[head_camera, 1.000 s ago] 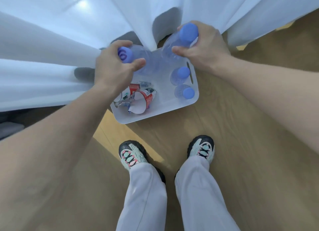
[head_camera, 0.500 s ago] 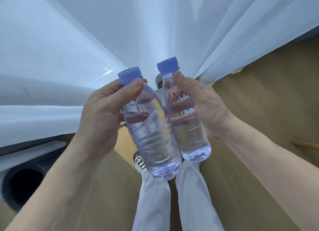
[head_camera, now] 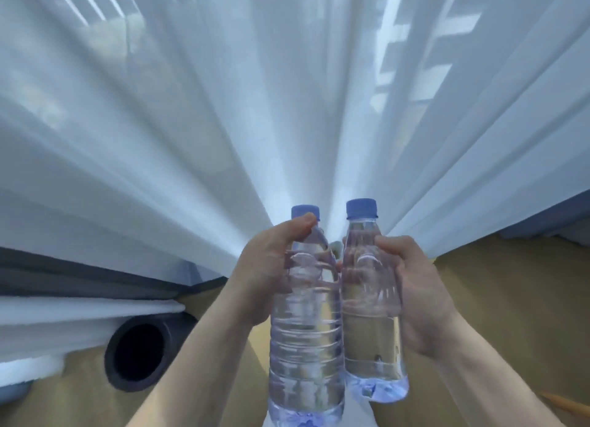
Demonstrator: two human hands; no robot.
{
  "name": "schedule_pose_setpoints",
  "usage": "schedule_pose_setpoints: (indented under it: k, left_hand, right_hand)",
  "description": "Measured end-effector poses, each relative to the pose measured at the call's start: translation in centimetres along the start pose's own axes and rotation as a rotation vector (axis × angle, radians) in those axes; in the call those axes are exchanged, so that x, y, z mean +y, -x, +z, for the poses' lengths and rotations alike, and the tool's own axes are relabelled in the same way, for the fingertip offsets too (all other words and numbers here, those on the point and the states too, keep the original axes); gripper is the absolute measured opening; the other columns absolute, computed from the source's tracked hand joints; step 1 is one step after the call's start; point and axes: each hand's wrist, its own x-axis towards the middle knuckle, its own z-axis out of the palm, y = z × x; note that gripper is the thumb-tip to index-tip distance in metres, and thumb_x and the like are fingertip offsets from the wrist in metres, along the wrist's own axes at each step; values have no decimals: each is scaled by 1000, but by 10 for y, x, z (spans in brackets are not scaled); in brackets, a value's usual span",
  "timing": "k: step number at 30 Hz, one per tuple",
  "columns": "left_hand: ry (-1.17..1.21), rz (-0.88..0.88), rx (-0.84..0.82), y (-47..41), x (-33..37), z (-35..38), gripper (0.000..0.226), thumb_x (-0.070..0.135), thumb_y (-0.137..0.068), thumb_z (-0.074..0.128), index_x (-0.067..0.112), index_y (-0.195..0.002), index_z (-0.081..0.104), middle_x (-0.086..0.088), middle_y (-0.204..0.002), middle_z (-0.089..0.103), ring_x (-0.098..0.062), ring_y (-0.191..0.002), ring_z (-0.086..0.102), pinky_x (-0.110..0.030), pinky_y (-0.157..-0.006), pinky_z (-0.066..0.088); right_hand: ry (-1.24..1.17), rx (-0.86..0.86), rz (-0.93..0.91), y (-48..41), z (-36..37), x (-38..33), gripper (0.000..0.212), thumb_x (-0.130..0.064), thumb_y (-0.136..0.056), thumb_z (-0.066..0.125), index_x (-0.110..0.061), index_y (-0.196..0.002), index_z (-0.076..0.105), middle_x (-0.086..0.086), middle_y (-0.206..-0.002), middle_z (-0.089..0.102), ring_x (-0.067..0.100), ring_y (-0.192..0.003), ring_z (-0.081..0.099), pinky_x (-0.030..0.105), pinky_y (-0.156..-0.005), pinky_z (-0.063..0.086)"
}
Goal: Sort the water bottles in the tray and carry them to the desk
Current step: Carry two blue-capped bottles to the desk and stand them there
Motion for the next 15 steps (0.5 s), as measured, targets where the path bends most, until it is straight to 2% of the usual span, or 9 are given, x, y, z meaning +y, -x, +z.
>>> schedule_pose_setpoints:
  k: [3, 5, 8, 10, 12, 15]
  left_hand:
    - [79, 104, 37, 43, 33, -7, 31, 30, -70, 69, 2, -84, 68, -20, -77, 67, -32, -66, 64, -50, -74, 54]
    - [71, 205, 125, 72, 54, -14, 28, 29, -76, 67, 5, -87, 70, -21, -84, 68, -33, -73, 65, -50, -78, 54]
    - [55, 341, 242, 122, 78, -23, 25, 35, -79, 64, 12, -83, 73, -17, -89, 66, -31, -82, 63, -49, -89, 49]
    - [28, 412, 297, 155, 82, -24, 26, 39, -80, 63, 16, -77, 74, -9, -81, 68, -27, -78, 62, -45, -85, 49]
    - [14, 464, 355, 185, 77, -20, 32, 44, -75, 63, 13, -80, 73, -9, -77, 70, -28, -75, 64, -44, -78, 51]
    - [125, 543, 469, 221, 57, -10, 33, 38, -77, 62, 7, -78, 71, -15, -70, 71, -29, -61, 67, -45, -68, 56]
  right_hand:
    - [75, -97, -117, 31, 42, -27, 29, -33, -70, 57, -12, -84, 71, 11, -77, 69, 23, -65, 67, 39, -57, 57]
    - [164, -176, -179, 45, 67, -41, 33, -44, -75, 55, -17, -76, 74, 7, -74, 71, 22, -65, 69, 40, -62, 58]
    - [307, -278, -240, 60, 101, -52, 42, -57, -68, 55, -24, -85, 73, 4, -77, 71, 21, -72, 69, 38, -63, 57]
    - [391, -378, -276, 70, 120, -55, 42, -59, -66, 55, -26, -87, 72, 0, -78, 71, 18, -73, 69, 40, -66, 55]
    - [424, -470, -313, 84, 134, -53, 41, -57, -66, 55, -25, -87, 71, -2, -75, 70, 16, -70, 69, 42, -67, 55]
    - [477, -574, -333, 100, 141, -45, 36, -49, -80, 50, -20, -91, 69, -3, -70, 72, 14, -69, 70, 37, -61, 58]
